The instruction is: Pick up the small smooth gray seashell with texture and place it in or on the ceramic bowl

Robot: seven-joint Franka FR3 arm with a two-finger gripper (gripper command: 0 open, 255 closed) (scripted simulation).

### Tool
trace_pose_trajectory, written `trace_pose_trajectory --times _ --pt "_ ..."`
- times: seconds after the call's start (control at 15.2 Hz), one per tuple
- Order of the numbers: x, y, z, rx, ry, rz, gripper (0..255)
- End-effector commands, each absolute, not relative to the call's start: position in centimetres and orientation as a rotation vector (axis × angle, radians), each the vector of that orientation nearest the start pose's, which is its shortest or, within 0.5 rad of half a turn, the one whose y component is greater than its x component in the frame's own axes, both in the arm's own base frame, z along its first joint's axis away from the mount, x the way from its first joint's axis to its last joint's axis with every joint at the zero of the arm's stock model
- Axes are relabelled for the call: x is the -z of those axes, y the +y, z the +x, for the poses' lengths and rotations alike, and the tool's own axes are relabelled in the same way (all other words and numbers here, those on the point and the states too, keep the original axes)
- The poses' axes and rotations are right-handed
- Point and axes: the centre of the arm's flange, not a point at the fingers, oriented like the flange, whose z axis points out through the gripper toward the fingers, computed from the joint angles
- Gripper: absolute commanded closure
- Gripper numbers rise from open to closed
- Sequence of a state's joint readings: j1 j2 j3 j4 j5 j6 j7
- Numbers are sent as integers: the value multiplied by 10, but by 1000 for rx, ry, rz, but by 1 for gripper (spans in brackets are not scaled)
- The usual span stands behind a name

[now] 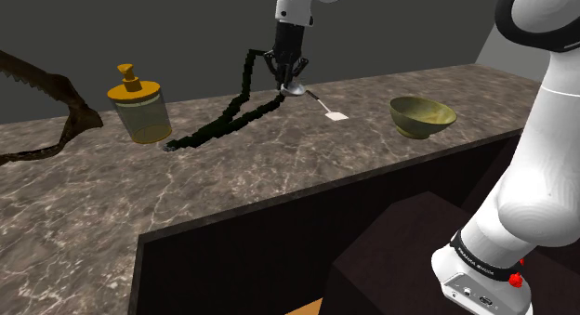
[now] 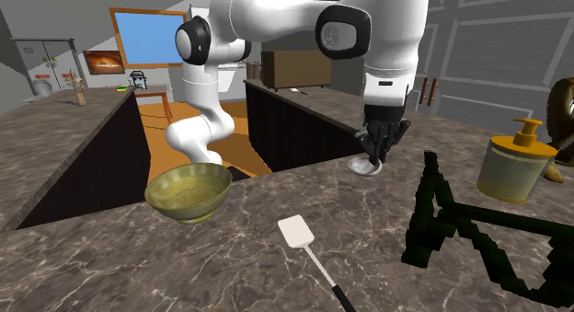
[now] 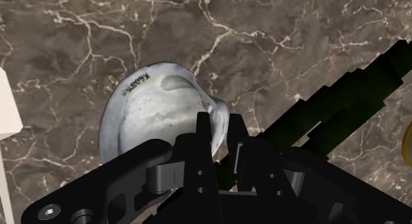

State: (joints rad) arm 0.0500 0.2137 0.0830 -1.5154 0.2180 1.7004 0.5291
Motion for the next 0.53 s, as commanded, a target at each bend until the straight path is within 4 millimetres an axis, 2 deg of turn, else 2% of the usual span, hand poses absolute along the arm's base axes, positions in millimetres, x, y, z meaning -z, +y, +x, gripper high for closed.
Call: trace_pose_trajectory --times 0.0,0.46 --pt "-549 98 617 -151 623 -2859 255" --pt "-586 98 617 -151 623 -2859 255"
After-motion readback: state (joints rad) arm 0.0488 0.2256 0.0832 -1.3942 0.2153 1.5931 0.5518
